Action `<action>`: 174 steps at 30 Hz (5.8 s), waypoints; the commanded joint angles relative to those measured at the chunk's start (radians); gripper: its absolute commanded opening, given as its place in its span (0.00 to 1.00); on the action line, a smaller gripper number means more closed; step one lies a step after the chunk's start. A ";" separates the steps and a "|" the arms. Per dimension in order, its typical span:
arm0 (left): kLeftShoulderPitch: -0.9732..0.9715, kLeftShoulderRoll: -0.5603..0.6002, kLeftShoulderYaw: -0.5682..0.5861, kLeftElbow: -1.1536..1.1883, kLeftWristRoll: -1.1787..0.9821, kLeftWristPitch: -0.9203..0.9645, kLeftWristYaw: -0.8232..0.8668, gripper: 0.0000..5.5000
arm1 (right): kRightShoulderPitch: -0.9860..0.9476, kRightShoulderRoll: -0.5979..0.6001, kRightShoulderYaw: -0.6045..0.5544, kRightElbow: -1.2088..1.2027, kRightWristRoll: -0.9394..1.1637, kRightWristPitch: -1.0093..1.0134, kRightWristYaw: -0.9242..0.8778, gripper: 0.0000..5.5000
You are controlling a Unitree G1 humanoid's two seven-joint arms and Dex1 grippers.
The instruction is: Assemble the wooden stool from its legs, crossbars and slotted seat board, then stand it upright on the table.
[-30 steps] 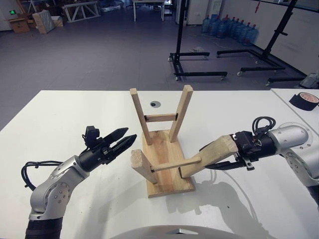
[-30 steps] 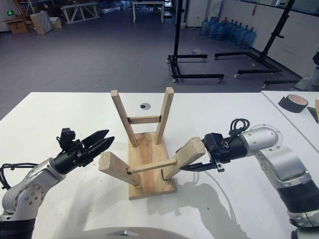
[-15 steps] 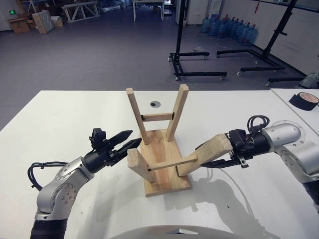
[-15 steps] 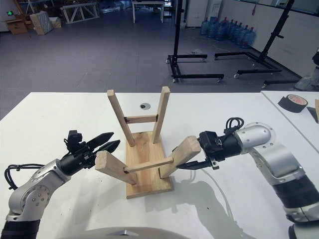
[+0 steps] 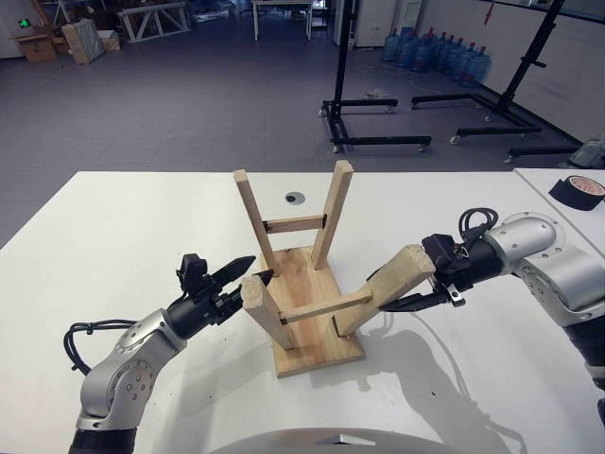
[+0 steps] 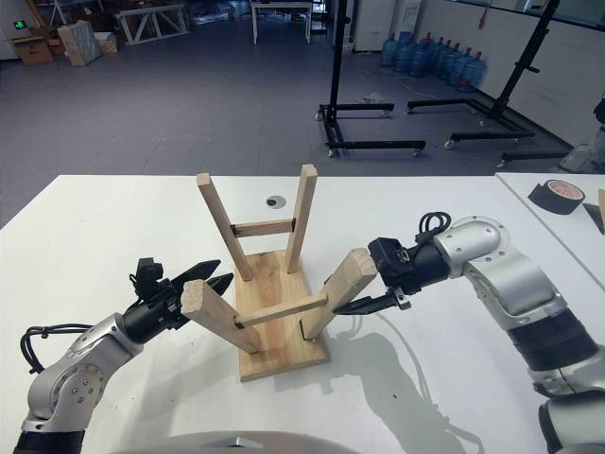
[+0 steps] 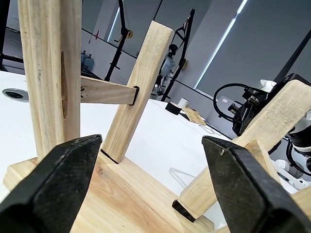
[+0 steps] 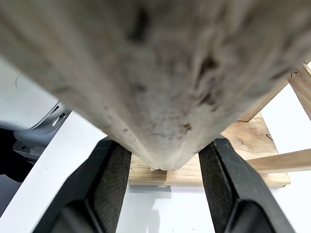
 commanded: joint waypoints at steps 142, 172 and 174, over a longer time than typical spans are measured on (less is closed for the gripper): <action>0.017 0.088 -0.013 -0.172 0.109 -0.070 -0.005 0.69 | 0.160 0.431 -0.078 -0.126 -0.903 -0.489 -1.192 0.55; -0.090 0.198 -0.134 -0.368 -0.033 0.033 -0.036 0.69 | 0.062 0.476 -0.435 -0.187 0.057 0.400 -0.867 0.55; -0.111 0.186 -0.158 -0.364 -0.020 0.039 -0.022 0.69 | 0.062 0.479 -0.421 -0.199 0.052 0.399 -0.869 0.55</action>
